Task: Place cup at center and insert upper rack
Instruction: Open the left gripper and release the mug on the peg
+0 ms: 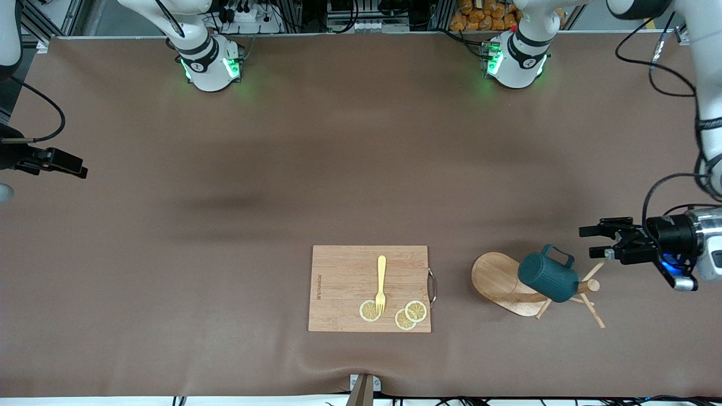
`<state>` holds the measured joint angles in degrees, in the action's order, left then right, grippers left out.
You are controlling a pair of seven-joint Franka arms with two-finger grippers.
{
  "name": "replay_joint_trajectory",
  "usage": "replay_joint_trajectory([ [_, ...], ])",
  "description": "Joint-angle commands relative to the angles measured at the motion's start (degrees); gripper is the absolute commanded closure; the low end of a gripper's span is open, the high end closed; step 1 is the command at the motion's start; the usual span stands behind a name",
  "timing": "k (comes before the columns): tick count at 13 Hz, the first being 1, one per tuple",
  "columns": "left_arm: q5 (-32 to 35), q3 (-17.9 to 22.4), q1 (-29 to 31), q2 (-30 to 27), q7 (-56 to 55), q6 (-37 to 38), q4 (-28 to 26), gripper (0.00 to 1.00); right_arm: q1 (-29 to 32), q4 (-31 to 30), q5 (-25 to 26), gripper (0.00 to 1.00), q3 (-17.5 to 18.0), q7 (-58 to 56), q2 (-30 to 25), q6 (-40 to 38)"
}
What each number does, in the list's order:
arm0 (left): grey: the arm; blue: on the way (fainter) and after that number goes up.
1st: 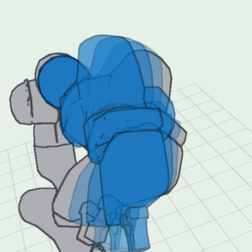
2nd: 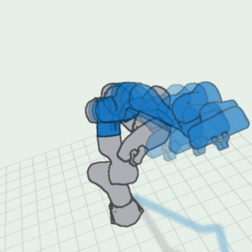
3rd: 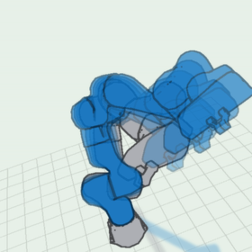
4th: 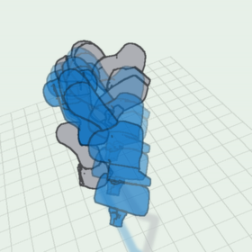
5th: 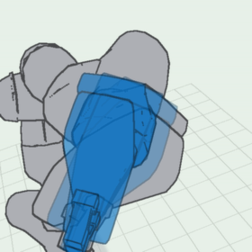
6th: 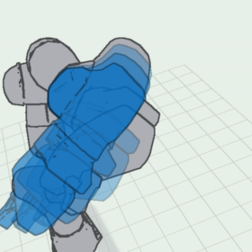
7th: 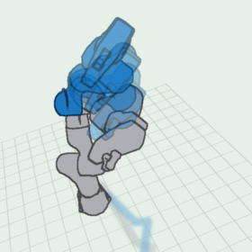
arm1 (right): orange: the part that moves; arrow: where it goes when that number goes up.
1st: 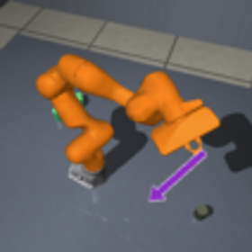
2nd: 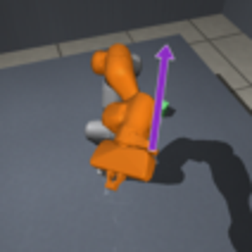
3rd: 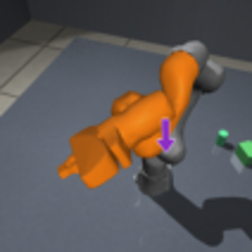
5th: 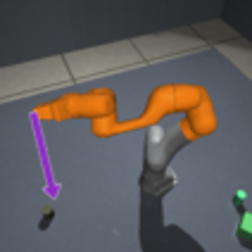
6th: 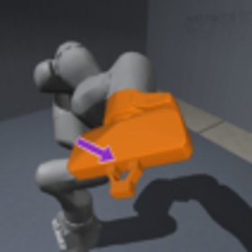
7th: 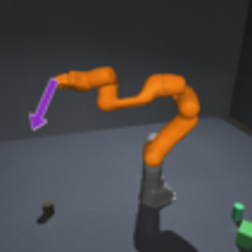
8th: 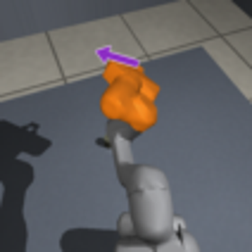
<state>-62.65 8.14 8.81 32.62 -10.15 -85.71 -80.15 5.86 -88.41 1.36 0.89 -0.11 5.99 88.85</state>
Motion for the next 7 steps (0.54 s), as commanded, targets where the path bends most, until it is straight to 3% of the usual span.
replay_joint_trajectory([
  [1,13.19,-3.29,-0.55,-6.67,0.13,-5.59,-1.85,0.00,-0.50,-0.01,-0.04,0.00,-0.36,0.99,-0.89,-0.70],
  [7,48.01,-12.96,-2.05,-18.71,1.10,-14.13,-8.07,0.00,-0.50,-0.01,0.05,0.00,-0.36,0.99,-0.89,-0.35],
])
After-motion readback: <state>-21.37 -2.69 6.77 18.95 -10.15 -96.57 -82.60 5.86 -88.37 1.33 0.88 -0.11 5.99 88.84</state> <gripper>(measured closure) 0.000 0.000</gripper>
